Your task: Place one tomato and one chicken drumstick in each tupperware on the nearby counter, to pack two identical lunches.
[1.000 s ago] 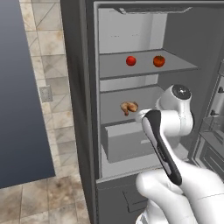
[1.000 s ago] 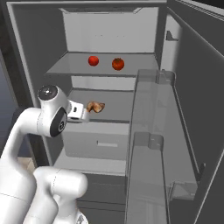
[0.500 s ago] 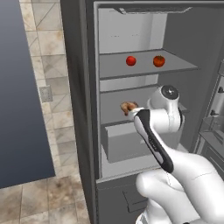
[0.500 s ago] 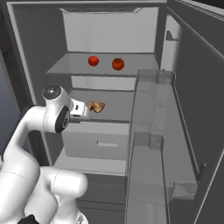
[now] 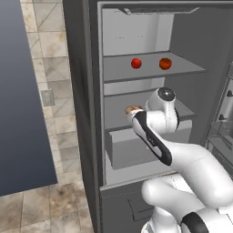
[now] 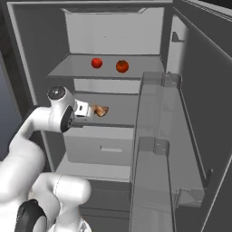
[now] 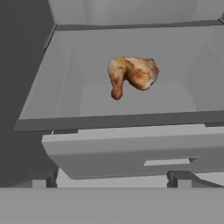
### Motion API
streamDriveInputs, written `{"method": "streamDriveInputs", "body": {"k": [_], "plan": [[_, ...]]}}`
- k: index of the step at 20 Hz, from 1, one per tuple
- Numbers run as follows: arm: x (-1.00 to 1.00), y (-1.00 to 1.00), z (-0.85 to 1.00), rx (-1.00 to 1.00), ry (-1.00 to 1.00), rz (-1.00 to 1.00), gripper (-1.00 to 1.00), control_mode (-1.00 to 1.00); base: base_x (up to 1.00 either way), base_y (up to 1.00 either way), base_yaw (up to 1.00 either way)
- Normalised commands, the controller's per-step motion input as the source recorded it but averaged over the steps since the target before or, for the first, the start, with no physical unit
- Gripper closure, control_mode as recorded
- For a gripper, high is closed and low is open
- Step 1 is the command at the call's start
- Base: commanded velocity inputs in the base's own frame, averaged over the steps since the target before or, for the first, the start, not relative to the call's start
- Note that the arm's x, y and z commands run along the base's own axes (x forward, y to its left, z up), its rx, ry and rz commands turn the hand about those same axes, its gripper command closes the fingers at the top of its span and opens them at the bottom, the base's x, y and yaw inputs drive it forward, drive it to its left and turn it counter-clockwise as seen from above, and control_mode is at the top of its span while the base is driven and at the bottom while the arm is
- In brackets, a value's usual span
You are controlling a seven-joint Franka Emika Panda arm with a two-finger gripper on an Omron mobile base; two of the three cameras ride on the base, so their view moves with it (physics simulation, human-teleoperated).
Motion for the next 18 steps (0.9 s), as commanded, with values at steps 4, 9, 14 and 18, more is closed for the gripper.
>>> {"method": "streamDriveInputs", "body": {"k": [4, 9, 14, 18], "plan": [[0.29, 0.01, -0.06, 0.00, 0.00, 0.00, -1.00, -1.00, 0.00, 0.00, 0.00], [0.24, 0.00, -0.12, 0.00, 0.00, 0.00, -1.00, -1.00, 0.00, 0.00, 0.00], [0.24, 0.00, -0.20, 0.00, 0.00, 0.00, -1.00, -1.00, 0.00, 0.00, 0.00], [0.23, 0.00, -0.23, 0.00, 0.00, 0.00, -1.00, -1.00, 0.00, 0.00, 0.00]]}}
